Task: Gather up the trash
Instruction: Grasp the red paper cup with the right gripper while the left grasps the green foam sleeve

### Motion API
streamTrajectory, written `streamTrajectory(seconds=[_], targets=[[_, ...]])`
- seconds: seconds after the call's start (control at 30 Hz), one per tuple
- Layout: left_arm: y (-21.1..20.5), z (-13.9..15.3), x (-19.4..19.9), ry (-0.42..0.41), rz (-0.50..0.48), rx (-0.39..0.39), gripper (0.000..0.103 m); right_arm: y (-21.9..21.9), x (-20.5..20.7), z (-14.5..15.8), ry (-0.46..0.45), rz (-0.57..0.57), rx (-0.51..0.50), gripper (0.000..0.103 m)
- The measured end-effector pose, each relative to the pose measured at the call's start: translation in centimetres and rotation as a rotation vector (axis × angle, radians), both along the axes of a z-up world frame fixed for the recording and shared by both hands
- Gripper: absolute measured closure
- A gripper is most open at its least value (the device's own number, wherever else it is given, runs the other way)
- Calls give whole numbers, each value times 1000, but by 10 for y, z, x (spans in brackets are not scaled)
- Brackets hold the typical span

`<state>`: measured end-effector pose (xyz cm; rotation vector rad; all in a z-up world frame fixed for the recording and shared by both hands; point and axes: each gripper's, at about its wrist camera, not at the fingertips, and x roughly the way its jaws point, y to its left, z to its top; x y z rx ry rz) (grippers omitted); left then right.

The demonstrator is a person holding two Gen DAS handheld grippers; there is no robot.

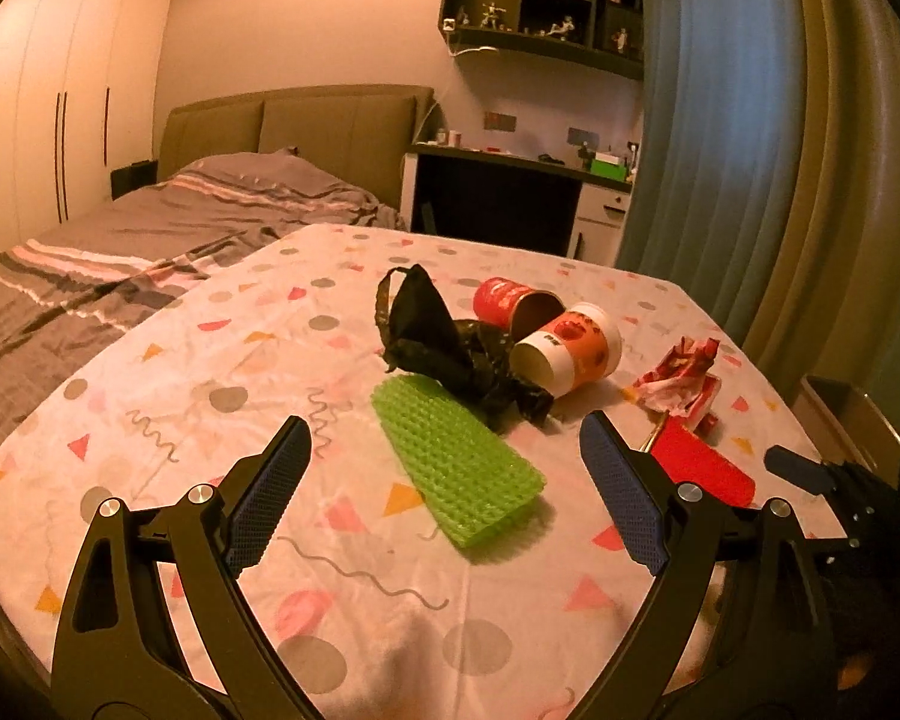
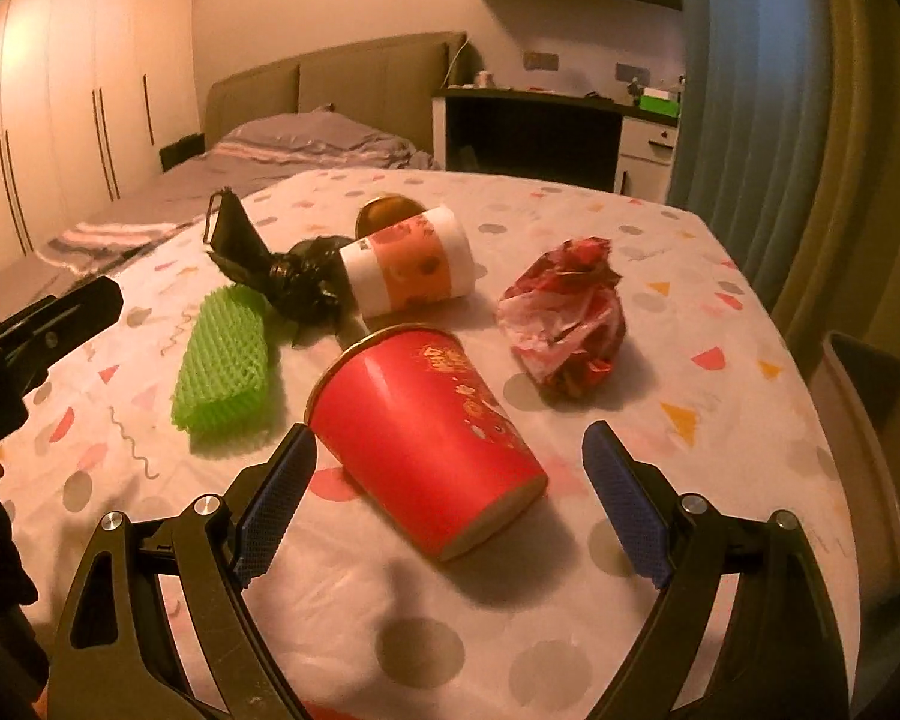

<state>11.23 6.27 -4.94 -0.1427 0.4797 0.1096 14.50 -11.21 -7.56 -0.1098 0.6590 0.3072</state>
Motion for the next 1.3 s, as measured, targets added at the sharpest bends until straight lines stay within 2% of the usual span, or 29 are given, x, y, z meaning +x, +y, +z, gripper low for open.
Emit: streamTrajectory(seconds=[0.1,0.4,0.8,1.1,1.13,1.23,1.3], targets=[[0,-1,2,6,2,2,13,5,7,-2,16,18,-13,16],[3,-7,10,28,8,-1,13,10,17,-9,68,46,-29,32],[12,-17,24,73,6,-32,13,10,12,-4,31,78,-21,54],[24,-31,55,162,-9,-122,15,8,13,-4,38,82,1,53],[25,-34,62,193,-8,-129,15,8,13,-4,38,83,-1,52],[24,-41,74,246,-11,-136,19,8,14,-4,40,86,-1,52],[25,-46,81,282,-4,-140,26,7,15,-4,43,87,5,52]])
